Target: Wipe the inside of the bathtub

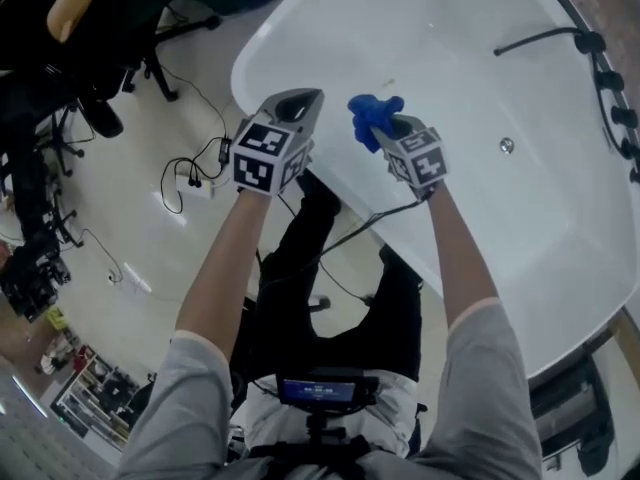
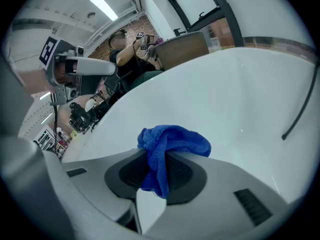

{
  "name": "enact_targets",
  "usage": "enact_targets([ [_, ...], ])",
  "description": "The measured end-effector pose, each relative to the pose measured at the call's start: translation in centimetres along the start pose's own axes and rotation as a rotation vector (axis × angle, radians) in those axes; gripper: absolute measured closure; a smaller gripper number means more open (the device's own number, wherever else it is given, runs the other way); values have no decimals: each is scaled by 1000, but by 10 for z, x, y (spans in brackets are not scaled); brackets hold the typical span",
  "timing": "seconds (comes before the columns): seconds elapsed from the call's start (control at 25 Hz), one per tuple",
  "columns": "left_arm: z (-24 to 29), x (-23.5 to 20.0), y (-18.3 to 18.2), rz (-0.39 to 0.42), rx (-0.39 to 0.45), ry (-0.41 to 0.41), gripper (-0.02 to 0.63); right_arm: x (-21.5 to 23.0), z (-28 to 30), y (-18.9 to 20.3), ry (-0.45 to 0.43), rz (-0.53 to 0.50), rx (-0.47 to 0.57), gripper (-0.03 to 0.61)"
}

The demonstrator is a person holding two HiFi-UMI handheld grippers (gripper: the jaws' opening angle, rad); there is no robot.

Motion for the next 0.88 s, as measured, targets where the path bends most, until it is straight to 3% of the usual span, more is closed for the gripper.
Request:
enact_targets([
  [0.16, 25, -15, 6, 22, -36, 29, 612, -8, 38, 11, -100, -13, -41, 486],
  [0.4, 37, -38, 8, 23, -45, 33, 612, -51, 59, -11, -303, -93, -10, 486],
  [0.76, 45, -39, 13, 45, -90, 38, 612, -87, 75, -20, -388, -194, -40, 489],
  [0.88, 51, -42, 18, 29, -103, 44, 612, -86, 82, -16, -390, -174, -53, 494],
])
Point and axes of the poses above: the fingertips, and each gripper's own axes: z forward along the fingers, x to its right, y out of its underside, the point moved 2 cm from there along -z, backward along the fingers, and after that the axes turned 13 degrees about y, right-handed, at the moved point
